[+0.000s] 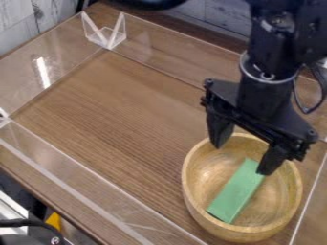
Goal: Remove the green block from inside the brown bowl and put it on the table
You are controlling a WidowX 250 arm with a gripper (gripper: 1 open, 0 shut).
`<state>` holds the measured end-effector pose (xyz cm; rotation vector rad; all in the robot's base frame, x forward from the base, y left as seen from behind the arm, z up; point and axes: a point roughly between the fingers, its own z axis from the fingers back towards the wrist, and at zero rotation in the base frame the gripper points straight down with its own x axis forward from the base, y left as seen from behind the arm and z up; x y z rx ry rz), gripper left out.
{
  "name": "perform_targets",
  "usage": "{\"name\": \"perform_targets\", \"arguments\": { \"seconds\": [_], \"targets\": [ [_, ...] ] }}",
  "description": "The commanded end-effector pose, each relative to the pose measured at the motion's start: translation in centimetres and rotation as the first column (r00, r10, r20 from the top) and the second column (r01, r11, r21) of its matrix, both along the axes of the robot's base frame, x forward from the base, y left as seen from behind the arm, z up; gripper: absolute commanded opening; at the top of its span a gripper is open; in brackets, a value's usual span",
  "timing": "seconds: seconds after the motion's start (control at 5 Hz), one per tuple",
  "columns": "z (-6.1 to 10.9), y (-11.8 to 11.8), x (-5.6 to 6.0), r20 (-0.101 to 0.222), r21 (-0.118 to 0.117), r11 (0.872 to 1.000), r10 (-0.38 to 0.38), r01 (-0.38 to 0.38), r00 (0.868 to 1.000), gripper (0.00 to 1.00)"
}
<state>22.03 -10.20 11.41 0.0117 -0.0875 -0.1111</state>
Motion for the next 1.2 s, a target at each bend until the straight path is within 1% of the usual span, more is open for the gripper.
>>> {"name": "perform_targets", "arguments": {
  "seconds": [0.0,0.2,0.4,0.6,1.0],
  "targets": [
    [-0.1,-1.0,0.4,0.053,-0.018,1.000,0.023,-0.022,0.998,1.00],
    [-2.0,-1.9,0.1,0.044,-0.008,0.999,0.042,-0.042,0.998,1.00],
    [-2.1,-2.0,1.1,0.042,0.003,1.000,0.021,-0.021,0.999,1.00],
    [-1.7,-1.9,2.2,0.040,0.009,1.000,0.007,-0.007,0.999,1.00],
    [-3.8,-1.1,1.4,0.036,0.021,0.999,-0.036,0.035,0.999,1.00]
  ]
}}
